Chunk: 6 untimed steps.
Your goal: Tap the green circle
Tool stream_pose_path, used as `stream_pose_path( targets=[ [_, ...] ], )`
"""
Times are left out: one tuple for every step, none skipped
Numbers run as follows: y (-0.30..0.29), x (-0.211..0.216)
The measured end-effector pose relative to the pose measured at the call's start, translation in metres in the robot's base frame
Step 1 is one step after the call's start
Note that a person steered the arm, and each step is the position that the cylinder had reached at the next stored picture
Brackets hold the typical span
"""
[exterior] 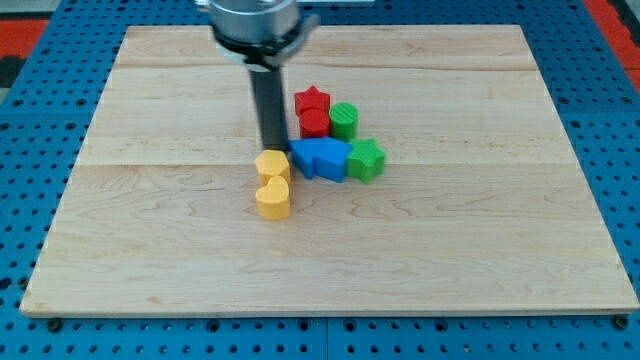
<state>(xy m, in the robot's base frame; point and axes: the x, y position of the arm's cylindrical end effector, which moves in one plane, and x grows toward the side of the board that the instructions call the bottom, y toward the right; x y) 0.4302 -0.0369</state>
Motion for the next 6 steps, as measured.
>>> stream_pose_path(
  targets=[
    [0.024,0.004],
    [0.027,-0.020],
    [0.031,-0.066],
    [0.038,-0.092],
    [0.038,-0.126],
    [0.038,-0.170]
  ],
)
